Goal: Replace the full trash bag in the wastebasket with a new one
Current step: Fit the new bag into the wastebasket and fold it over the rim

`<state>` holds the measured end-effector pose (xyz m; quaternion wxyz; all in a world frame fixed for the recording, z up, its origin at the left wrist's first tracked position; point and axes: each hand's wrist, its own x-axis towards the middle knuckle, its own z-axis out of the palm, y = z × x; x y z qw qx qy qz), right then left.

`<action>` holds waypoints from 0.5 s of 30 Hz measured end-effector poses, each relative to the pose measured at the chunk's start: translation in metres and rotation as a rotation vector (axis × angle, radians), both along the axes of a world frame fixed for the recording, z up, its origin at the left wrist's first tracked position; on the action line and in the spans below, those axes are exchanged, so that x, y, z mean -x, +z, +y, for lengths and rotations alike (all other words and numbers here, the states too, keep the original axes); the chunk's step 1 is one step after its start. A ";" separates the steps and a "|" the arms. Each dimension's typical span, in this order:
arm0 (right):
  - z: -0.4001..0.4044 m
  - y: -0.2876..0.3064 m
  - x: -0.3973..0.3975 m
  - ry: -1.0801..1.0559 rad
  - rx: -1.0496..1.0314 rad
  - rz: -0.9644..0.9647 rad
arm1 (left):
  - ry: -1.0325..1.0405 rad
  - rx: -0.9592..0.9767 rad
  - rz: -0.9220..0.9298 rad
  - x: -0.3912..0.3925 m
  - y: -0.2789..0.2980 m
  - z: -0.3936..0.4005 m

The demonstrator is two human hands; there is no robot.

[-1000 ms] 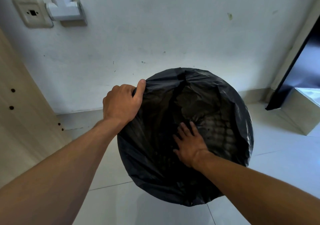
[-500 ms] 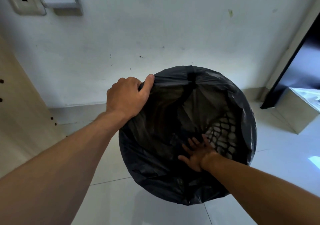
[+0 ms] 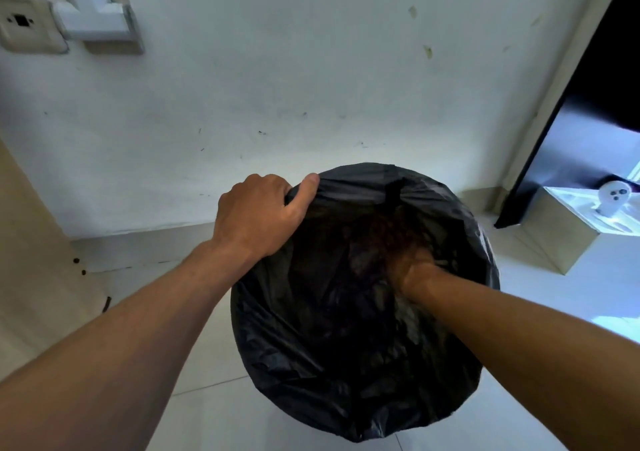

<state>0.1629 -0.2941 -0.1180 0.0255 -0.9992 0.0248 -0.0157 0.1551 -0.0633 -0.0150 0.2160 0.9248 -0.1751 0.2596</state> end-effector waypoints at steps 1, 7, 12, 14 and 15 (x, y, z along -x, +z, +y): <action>-0.004 -0.003 0.003 0.019 -0.041 -0.002 | 0.010 0.005 0.010 0.001 0.001 0.001; 0.039 0.014 0.004 0.258 -0.104 -0.156 | 0.114 0.094 0.071 -0.002 0.004 -0.005; 0.124 0.047 -0.018 -0.366 -1.578 -0.043 | 0.173 0.177 0.139 -0.003 0.000 -0.011; 0.152 0.047 -0.042 -0.194 -1.981 -0.014 | 0.160 0.174 0.147 -0.002 -0.002 -0.014; 0.151 0.047 -0.054 -0.201 -1.947 -0.086 | 0.154 0.169 0.147 -0.001 -0.003 -0.016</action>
